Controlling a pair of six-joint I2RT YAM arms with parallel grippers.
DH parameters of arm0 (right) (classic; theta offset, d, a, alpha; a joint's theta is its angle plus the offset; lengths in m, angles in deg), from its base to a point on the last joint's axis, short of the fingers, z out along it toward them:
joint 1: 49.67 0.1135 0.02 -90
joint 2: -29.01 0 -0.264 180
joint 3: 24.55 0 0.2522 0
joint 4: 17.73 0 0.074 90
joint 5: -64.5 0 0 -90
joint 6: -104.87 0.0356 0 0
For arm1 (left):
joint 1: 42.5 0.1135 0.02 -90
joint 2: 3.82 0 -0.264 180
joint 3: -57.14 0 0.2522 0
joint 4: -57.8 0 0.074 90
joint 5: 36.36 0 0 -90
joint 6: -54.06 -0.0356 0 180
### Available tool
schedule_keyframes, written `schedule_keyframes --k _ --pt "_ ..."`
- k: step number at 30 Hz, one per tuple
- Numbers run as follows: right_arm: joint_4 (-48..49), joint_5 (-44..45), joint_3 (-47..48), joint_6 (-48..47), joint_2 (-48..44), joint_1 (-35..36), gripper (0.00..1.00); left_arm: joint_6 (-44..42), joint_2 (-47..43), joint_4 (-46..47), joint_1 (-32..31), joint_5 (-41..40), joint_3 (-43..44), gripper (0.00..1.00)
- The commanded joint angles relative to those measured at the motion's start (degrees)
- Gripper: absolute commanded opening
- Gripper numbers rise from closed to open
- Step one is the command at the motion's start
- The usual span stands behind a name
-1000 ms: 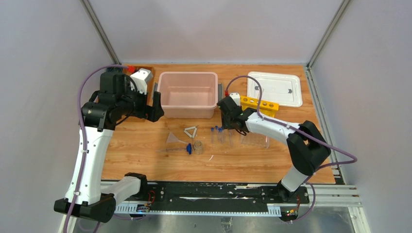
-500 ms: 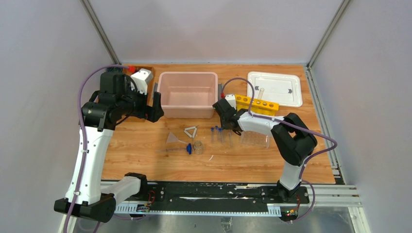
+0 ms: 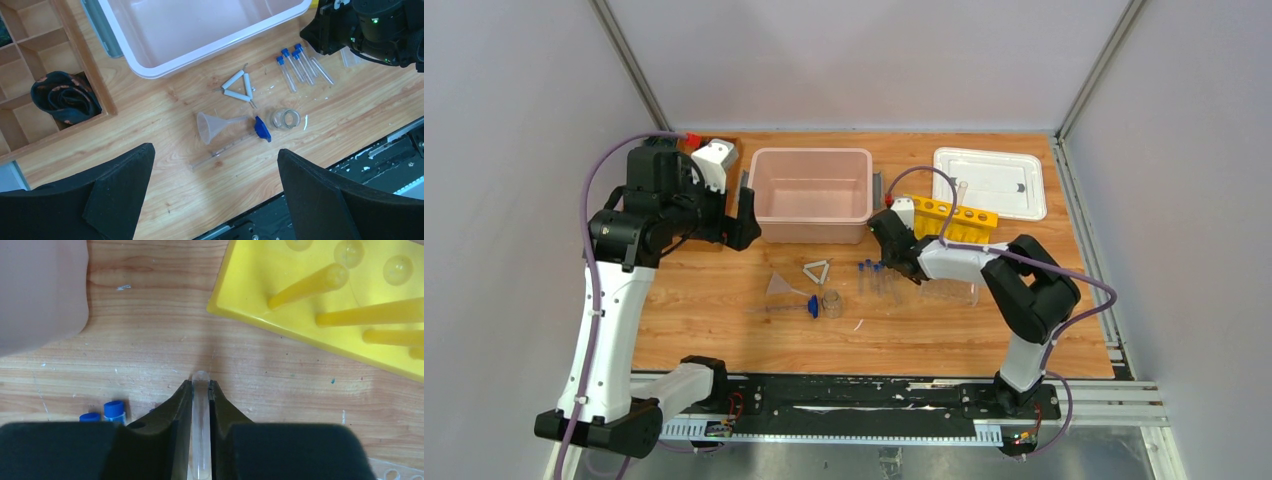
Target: Organize the chemistry lab equipment
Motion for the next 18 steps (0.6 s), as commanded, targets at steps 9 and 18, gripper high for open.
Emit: schedule_keyframes --k 9,18 --pt "-5.1 1.2 -3.4 1.3 -12.0 -0.6 0.00 -2.1 -2.3 0.0 -0.2 2.6 2.4 1.00" --pt "-11.2 -3.5 -1.8 6.9 -32.4 3.1 0.00 -5.5 -3.4 0.1 -0.2 7.2 4.4 1.00"
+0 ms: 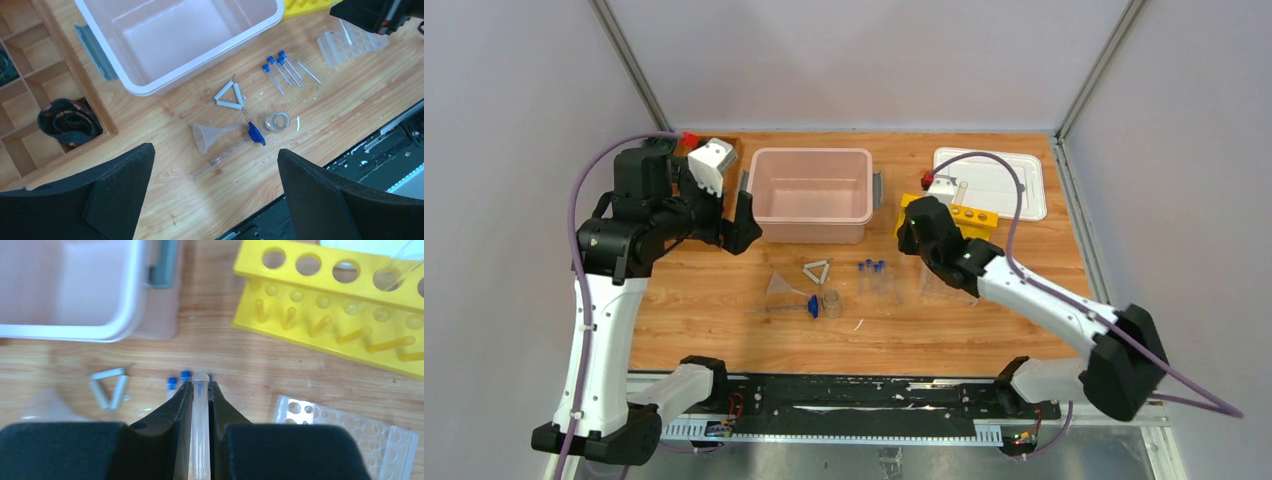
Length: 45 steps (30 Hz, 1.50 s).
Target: Organize the chemistry lab equipment
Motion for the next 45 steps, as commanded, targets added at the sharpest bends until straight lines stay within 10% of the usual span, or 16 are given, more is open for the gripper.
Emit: schedule_keyframes --k 1,19,45 --pt "-3.4 -2.4 2.2 4.3 -9.0 3.9 0.00 -2.9 -1.6 0.3 -0.2 4.4 3.6 1.00" --pt "11.4 -15.1 28.1 11.3 4.4 17.3 0.00 1.9 -0.9 0.6 -0.2 23.1 4.6 0.86" --pt "20.3 -15.1 27.2 18.5 7.7 20.3 0.00 19.1 -2.6 22.0 -0.2 28.4 -12.2 0.42"
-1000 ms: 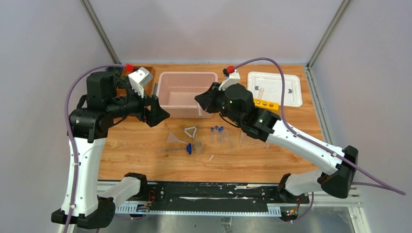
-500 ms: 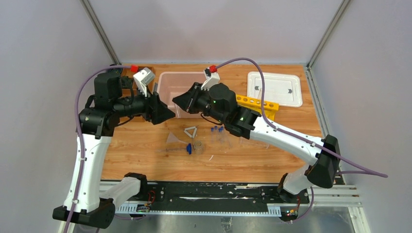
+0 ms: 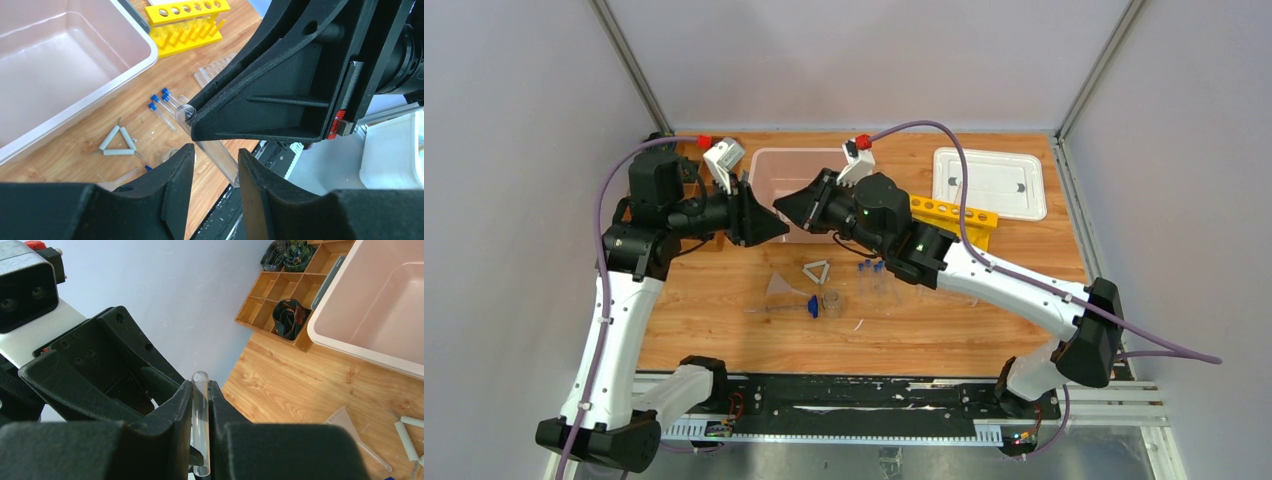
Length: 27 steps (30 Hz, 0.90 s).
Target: Organize the chemistry lab equipment
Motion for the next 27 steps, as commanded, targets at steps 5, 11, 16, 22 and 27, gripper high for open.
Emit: schedule_keyframes --k 5,11,16,22,27 --pt "3.6 2.7 0.2 -0.3 -0.9 2.0 0.00 2.0 -1.2 3.8 -0.2 2.4 -3.1 0.27" --pt "0.8 4.9 0.6 -1.4 -1.3 2.2 0.18 0.6 -2.0 3.2 -0.2 2.7 -4.7 0.04" --pt "-14.8 2.1 8.5 -3.8 0.9 0.8 0.52 -3.5 -2.1 0.8 -0.2 2.4 -4.3 0.00" --pt "-27.0 -4.6 15.8 -8.9 3.3 -0.3 0.60 -9.6 -3.0 -2.1 -0.2 2.7 -4.3 0.00" --pt "-32.4 -8.8 20.9 -11.3 5.8 -0.7 0.56 -11.4 -3.6 -3.1 -0.2 3.4 -4.3 0.00"
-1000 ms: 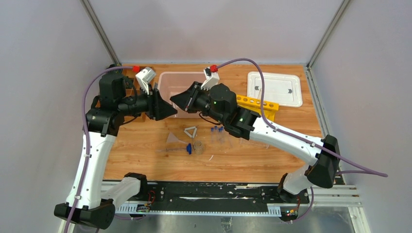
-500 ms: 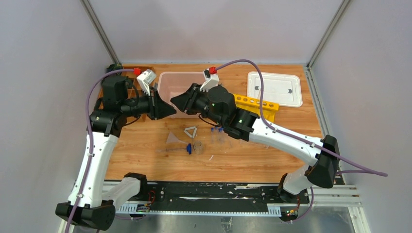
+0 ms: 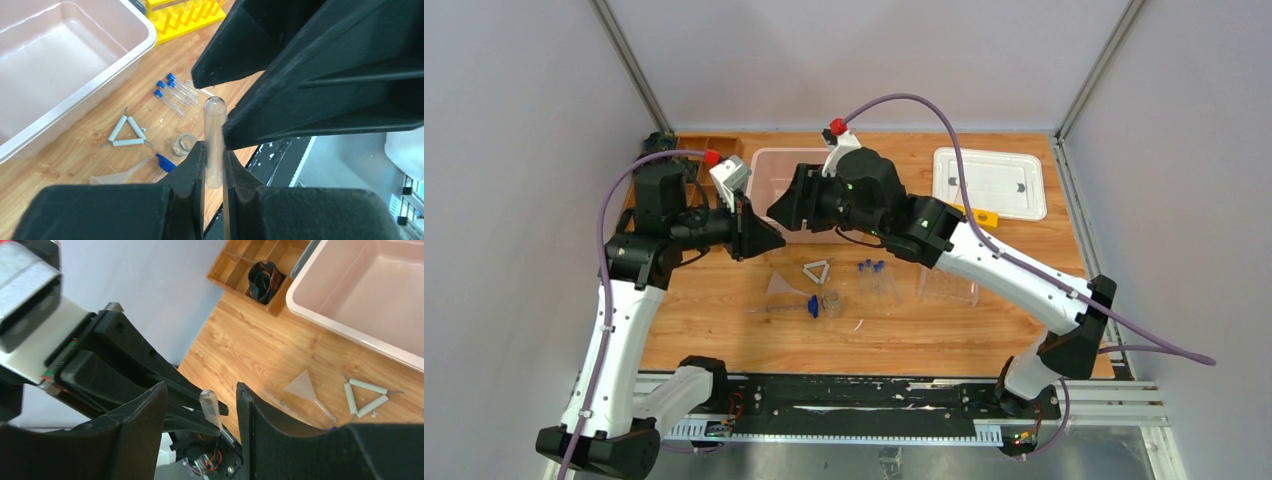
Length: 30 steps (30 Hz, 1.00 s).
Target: Organize the chemistry lab equipment
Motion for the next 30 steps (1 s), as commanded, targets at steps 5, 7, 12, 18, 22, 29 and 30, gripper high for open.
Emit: schedule_keyframes --k 5,7,12,18,22,29,30 --pt "-9.3 -6.2 6.4 -4.3 3.5 -1.1 0.50 -4.2 -2.0 -1.9 -0.3 2.5 0.3 0.00" --pt "-9.4 -6.5 6.6 -4.3 3.8 -1.3 0.45 -4.6 -2.3 -2.1 -0.3 2.9 0.3 0.00" --pt "-9.3 -7.8 6.6 -4.1 4.1 -1.7 0.27 -5.2 -2.9 -2.2 -0.3 3.1 0.2 0.00" --pt "-9.7 -8.5 5.2 -3.9 2.7 -2.8 0.00 -4.8 -2.3 -2.3 -0.3 0.4 0.4 0.26" --pt "-12.7 -5.6 2.6 -6.2 -1.1 -7.0 0.00 -3.6 -1.6 -2.3 -0.3 -4.0 1.4 0.99" --pt "-15.8 12.8 -10.3 -16.7 -12.1 -18.8 0.00 -5.8 -0.9 -5.0 -0.3 -11.7 3.6 1.00" --pt "-14.7 15.5 -12.9 -18.5 -13.3 -20.2 0.00 -6.1 -0.7 -5.5 -0.3 -12.0 3.8 1.00"
